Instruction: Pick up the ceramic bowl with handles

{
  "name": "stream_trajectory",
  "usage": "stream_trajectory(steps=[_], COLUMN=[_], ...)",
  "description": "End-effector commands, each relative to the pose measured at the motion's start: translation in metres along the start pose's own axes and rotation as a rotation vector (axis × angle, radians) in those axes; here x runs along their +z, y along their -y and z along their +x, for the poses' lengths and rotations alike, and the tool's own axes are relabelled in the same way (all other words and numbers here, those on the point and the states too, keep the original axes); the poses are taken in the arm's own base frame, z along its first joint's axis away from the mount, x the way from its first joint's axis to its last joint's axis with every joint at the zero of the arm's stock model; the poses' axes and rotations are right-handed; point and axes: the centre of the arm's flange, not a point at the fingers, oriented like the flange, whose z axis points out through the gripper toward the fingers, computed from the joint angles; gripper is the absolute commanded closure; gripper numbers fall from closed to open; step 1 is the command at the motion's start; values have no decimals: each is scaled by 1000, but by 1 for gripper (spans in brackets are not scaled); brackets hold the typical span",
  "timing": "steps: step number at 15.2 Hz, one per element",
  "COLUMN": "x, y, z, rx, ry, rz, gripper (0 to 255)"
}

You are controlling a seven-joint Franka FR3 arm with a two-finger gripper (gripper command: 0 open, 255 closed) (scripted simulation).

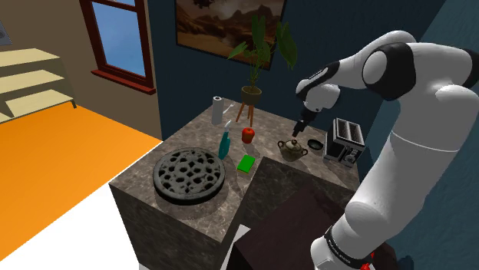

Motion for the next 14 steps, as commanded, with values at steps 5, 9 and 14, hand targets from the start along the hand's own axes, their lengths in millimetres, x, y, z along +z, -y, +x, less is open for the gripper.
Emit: stream_trajectory(steps=[5,9,14], x=[44,74,98], y=[-64,-107,-121], z=[8,14,14], rx=[-4,-6,-7], ry=[-3,-5,-5], rz=[-2,-3,-3], gripper=[0,0,0])
